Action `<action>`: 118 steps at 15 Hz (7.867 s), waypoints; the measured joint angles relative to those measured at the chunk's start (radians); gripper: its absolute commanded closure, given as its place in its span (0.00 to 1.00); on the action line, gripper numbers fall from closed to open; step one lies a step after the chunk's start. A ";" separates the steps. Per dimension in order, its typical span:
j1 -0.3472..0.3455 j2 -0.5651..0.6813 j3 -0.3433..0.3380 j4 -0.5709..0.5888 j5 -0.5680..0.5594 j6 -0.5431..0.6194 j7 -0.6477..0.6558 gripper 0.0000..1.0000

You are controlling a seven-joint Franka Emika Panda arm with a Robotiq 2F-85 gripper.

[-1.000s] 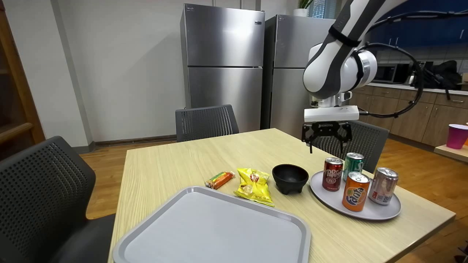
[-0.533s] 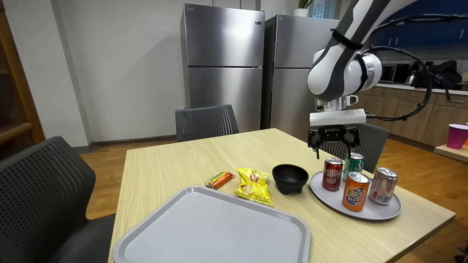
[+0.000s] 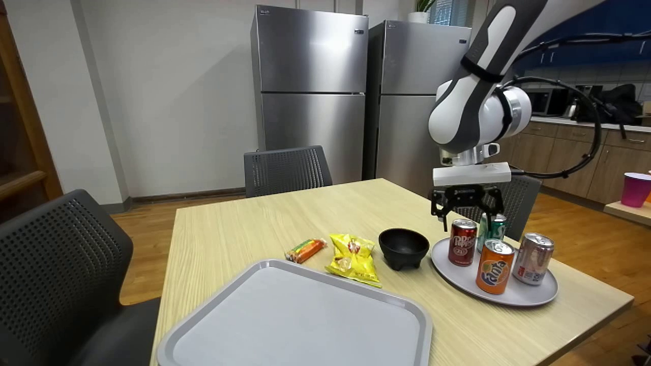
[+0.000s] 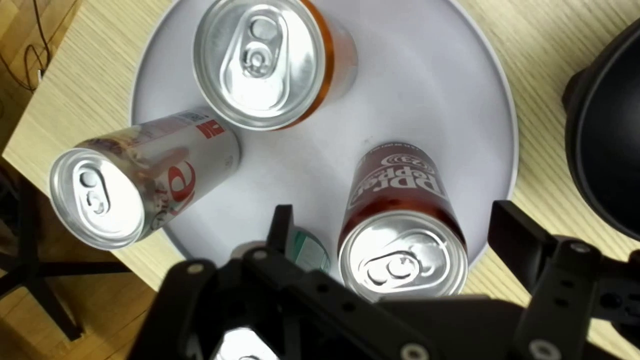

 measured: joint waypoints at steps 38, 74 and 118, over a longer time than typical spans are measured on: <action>-0.002 0.079 -0.006 0.043 0.017 0.095 -0.020 0.61; 0.143 -0.125 0.186 -0.011 0.017 0.137 -0.108 0.61; 0.470 0.145 0.203 0.332 0.011 0.077 -0.093 0.00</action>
